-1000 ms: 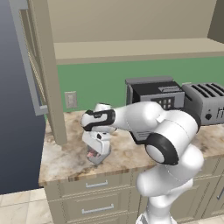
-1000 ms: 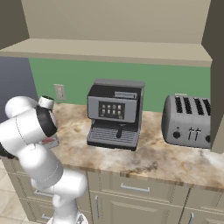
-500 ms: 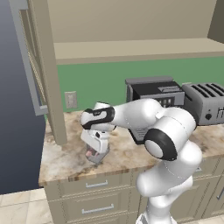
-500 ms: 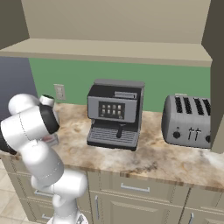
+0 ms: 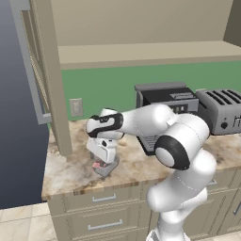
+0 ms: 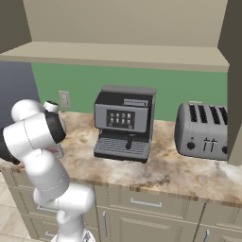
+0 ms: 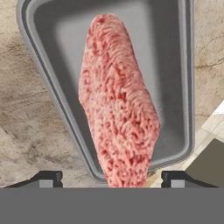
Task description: Retrieve the tupperware from the cabinet, then place the raw meat into the tupperware to avoid contamination.
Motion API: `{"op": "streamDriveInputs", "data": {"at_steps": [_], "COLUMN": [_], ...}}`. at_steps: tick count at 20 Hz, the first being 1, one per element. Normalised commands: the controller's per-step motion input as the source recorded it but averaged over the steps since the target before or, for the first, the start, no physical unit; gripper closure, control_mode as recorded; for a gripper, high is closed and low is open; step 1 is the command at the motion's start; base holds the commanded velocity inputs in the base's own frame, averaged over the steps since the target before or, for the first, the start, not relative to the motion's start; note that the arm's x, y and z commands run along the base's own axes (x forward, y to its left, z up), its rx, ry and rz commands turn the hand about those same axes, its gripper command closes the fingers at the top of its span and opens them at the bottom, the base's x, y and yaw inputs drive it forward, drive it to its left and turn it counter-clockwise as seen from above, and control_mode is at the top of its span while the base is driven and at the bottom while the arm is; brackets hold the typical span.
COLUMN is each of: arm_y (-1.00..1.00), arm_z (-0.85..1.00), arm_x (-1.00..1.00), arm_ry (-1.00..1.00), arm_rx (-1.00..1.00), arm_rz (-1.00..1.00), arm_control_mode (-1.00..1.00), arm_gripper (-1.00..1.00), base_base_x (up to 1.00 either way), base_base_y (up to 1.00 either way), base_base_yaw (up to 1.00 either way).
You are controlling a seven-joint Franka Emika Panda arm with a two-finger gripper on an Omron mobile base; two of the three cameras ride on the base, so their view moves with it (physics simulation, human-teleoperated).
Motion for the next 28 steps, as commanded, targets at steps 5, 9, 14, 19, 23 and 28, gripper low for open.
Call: {"op": "streamDriveInputs", "data": {"at_steps": [5,9,14,19,23,28], "arm_y": [0.00,-0.02,-0.30,-0.27,-0.25,-0.31], "arm_z": [0.00,0.07,0.11,0.40,0.41,0.08], "arm_x": [0.00,0.00,-0.14,-0.21,-0.23,-0.41], "arm_ry": [0.00,0.02,0.00,-0.04,-0.06,-0.17], "arm_rx": [0.00,0.00,-0.01,0.00,-0.01,-0.04], "arm_rz": [0.00,0.00,0.00,0.02,0.07,0.09], "arm_control_mode": [-1.00,-1.00,-1.00,-1.00,-1.00,-1.00], "arm_gripper": [-1.00,-1.00,-1.00,-1.00,-1.00,-1.00], "base_base_x": [0.00,0.00,0.00,0.00,0.00,0.00], "base_base_y": [0.00,0.00,0.00,0.00,0.00,0.00], "base_base_yaw": [0.00,0.00,0.00,0.00,0.00,0.00]}}
